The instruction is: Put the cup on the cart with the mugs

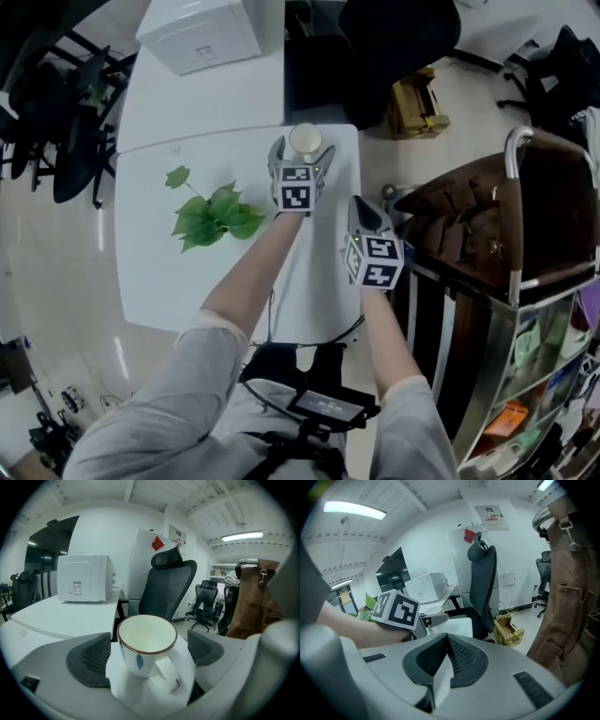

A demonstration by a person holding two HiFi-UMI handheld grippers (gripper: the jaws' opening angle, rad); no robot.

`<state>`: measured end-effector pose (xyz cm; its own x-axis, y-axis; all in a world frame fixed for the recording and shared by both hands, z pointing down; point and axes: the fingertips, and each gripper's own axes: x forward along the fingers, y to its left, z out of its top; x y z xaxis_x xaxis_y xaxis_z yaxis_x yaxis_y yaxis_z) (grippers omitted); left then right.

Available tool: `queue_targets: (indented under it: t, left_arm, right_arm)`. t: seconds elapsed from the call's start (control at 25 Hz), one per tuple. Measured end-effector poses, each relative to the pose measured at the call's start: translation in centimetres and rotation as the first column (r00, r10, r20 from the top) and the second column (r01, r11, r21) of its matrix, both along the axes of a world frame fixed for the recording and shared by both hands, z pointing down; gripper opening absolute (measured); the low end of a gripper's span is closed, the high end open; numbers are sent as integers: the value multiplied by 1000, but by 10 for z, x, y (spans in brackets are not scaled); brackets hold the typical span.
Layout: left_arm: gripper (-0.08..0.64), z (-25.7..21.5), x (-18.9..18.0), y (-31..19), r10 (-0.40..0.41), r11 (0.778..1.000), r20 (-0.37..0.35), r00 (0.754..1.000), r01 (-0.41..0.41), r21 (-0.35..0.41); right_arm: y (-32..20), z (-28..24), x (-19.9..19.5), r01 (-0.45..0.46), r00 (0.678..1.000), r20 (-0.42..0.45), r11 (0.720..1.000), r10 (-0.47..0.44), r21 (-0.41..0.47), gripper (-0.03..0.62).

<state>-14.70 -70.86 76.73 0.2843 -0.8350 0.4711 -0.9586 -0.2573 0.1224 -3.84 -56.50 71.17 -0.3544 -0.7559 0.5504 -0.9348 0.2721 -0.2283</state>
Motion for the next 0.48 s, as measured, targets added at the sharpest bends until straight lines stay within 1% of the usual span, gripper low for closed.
queue_targets:
  t: [0.28, 0.36, 0.4, 0.44, 0.48]
  left_arm:
    - [497, 3, 4, -11, 17, 1000, -29, 999, -17, -12]
    - [491, 4, 3, -13, 18, 1000, -10, 1000, -18, -13]
    - [483, 4, 2, -13, 19, 1000, 7, 1000, -18, -16]
    - [413, 4, 0, -14, 21, 1000, 24, 1000, -20, -19]
    - [403, 4, 0, -14, 25, 999, 35, 999, -24, -21]
  right_arm:
    - [-1, 1, 8, -9, 1000, 1, 1000, 9, 4, 2]
    - [0, 1, 11, -16, 1000, 1, 1000, 16, 3, 2]
    - [1, 1, 12, -20, 1000, 2, 1000, 20, 4, 2]
    - [1, 2, 14, -26, 1000, 2, 1000, 26, 6, 2]
    - [1, 1, 17, -34, 999, 1, 999, 34, 7, 2]
